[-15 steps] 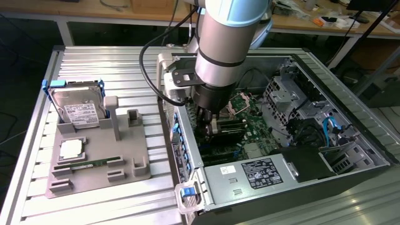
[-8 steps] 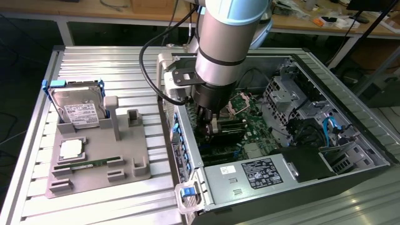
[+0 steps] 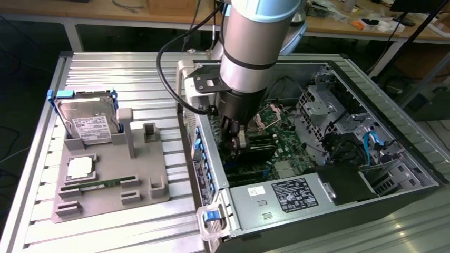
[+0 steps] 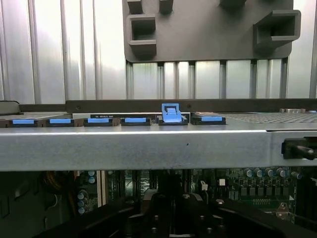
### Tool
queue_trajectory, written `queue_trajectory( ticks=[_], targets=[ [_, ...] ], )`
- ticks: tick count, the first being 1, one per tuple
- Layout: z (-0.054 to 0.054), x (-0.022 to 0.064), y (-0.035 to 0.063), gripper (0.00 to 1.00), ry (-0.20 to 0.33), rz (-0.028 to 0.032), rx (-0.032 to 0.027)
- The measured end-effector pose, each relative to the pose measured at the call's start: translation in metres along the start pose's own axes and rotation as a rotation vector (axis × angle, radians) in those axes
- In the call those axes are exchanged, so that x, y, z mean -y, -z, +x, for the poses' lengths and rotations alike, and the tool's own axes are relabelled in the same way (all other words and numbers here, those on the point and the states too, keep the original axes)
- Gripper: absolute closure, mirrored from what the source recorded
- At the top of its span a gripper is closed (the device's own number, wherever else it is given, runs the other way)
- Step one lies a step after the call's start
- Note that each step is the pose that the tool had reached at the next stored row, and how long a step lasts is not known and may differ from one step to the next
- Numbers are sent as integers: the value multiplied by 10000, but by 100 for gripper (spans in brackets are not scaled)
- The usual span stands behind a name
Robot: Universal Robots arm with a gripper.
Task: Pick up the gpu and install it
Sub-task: 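Press down on the gpu until it lock into place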
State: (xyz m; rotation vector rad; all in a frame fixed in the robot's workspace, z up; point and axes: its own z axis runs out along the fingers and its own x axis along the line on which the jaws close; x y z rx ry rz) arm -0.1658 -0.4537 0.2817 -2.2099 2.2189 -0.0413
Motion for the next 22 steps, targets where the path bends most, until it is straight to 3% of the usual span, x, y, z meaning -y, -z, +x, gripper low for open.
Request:
queue_trajectory(
  ticks=[2, 7, 10, 12, 18, 22],
  targets=[
    [-5, 1, 18, 89, 1, 2, -48],
    [-14, -10, 20, 89, 0, 7, -72],
    [-34, -56, 22, 89, 1, 119, -124],
    [-37, -56, 22, 89, 2, 124, -128],
    [-49, -56, 32, 89, -1, 92, -129],
    [-56, -51, 56, 89, -8, 5, -129]
  ],
)
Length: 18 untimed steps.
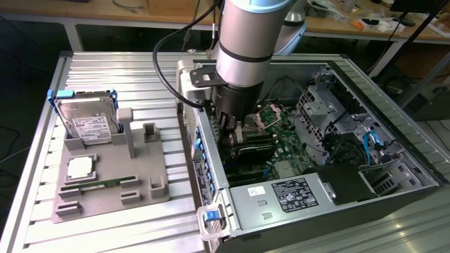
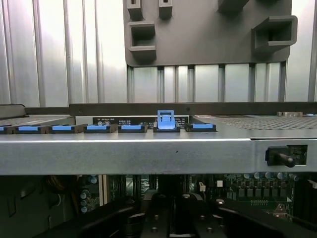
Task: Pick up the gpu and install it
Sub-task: 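Press down on the gpu until it lock into place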
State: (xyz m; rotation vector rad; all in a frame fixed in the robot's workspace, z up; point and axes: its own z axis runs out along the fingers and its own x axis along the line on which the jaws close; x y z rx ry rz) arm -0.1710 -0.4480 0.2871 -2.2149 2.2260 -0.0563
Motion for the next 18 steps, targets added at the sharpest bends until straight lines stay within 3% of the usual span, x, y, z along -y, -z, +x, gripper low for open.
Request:
queue_trajectory(
  ticks=[5, 7, 10, 18],
  targets=[
    [-39, 10, 31, 89, -7, -198, -40],
    [-62, 11, 33, 89, -6, -221, -90],
    [-90, -12, 35, 89, -5, -209, -128],
    [-159, -177, 38, 89, -9, -85, -188]
  ],
)
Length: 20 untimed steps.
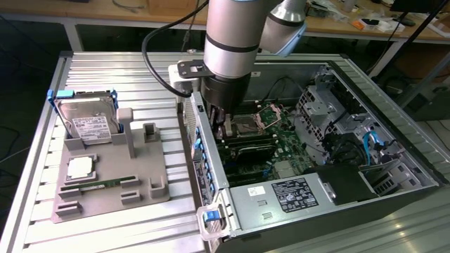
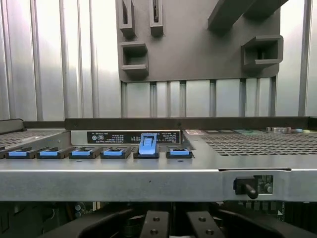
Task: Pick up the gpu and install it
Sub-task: 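Press down on the gpu until it lock into place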
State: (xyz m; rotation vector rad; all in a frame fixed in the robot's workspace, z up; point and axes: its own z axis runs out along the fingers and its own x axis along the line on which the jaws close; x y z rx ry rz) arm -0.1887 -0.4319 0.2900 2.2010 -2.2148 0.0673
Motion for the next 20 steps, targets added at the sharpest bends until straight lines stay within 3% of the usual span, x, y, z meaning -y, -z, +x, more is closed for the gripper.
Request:
queue_trajectory(
  ticks=[4, 13, 20],
  targets=[
    [-36, -61, 2, 89, -1, 45, -42],
    [-37, -51, 5, 89, -4, 38, -43],
    [-37, 63, 2, 89, 3, -101, -47]
  ],
)
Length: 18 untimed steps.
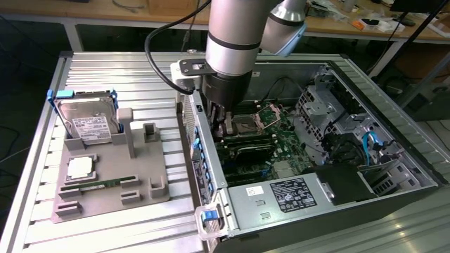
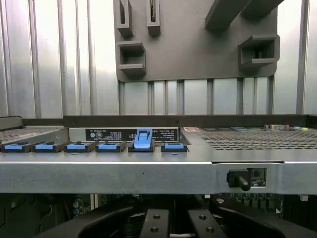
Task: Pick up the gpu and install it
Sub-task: 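Press down on the gpu until it lock into place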
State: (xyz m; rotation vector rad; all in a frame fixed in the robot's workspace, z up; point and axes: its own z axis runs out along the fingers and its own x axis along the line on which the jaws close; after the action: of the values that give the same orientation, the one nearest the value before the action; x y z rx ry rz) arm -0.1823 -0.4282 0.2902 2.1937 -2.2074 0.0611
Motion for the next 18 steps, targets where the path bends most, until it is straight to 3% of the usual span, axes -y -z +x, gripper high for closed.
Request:
queue_trajectory(
  ticks=[3, 11, 12, 13, 16, 18],
  targets=[
    [0, 5, 6, 89, 0, -28, -25],
    [7, 22, 58, 89, -6, -60, 4],
    [8, 25, 58, 89, -18, -96, -32],
    [8, 25, 59, 89, -23, -127, -99],
    [8, 27, 59, 89, -43, -253, -568],
    [8, 29, 59, 89, -44, -341, -934]
  ],
)
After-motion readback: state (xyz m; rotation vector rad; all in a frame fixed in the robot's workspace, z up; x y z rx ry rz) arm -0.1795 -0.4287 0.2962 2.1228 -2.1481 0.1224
